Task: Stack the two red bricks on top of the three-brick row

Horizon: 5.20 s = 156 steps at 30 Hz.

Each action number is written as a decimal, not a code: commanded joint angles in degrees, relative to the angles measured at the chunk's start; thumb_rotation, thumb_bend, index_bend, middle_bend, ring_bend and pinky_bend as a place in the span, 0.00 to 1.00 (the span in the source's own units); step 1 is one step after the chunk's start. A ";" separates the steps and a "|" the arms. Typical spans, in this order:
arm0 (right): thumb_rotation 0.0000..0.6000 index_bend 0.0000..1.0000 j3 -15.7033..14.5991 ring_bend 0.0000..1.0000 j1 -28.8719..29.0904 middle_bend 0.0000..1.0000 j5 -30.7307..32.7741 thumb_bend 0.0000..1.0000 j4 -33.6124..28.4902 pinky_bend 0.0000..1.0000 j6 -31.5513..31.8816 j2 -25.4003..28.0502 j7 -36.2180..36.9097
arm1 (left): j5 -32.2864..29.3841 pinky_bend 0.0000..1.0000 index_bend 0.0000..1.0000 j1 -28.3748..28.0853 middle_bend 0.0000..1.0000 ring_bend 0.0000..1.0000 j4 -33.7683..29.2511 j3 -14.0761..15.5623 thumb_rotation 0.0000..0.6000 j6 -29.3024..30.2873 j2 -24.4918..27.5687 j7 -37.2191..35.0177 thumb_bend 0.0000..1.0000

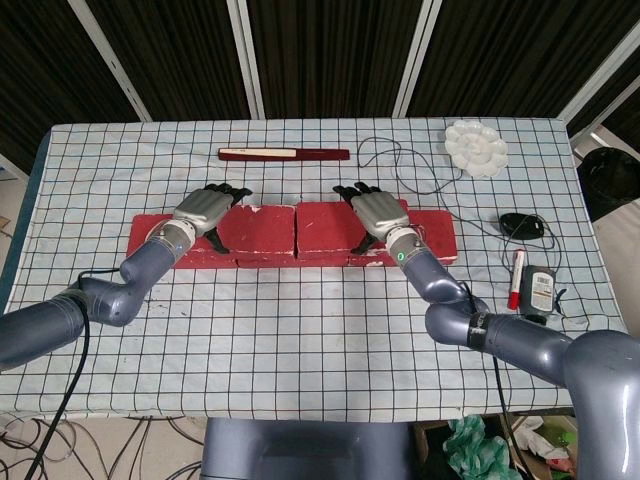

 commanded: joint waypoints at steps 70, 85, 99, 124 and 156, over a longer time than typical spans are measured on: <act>1.00 0.01 0.17 0.00 -31.80 0.09 -22.56 0.00 -19.70 0.11 24.16 22.85 12.97 | 7.65 0.04 0.02 36.17 0.10 0.00 -0.03 1.93 1.00 22.84 -1.23 15.84 0.00; 1.00 0.01 1.08 0.00 -32.81 0.09 -22.49 0.00 -20.01 0.11 23.97 23.11 12.10 | 7.33 0.04 0.02 34.91 0.10 0.00 1.81 0.40 1.00 19.64 -3.25 16.33 0.00; 1.00 0.01 1.71 0.00 -33.64 0.09 -22.46 0.00 -19.38 0.11 23.31 22.99 12.38 | 9.86 0.04 0.02 34.83 0.10 0.00 0.76 -0.42 1.00 19.26 -2.78 15.08 0.00; 1.00 0.01 2.50 0.00 -34.96 0.09 -22.86 0.00 -18.62 0.11 22.74 23.10 12.77 | 12.19 0.03 0.02 34.55 0.10 0.00 0.86 -1.13 1.00 18.40 -3.29 14.15 0.00; 1.00 0.00 -9.51 0.00 -55.00 0.09 -44.78 0.00 -25.90 0.11 47.17 25.65 15.05 | 40.75 0.01 0.02 58.44 0.10 0.00 -30.96 6.33 1.00 60.93 20.14 1.64 0.00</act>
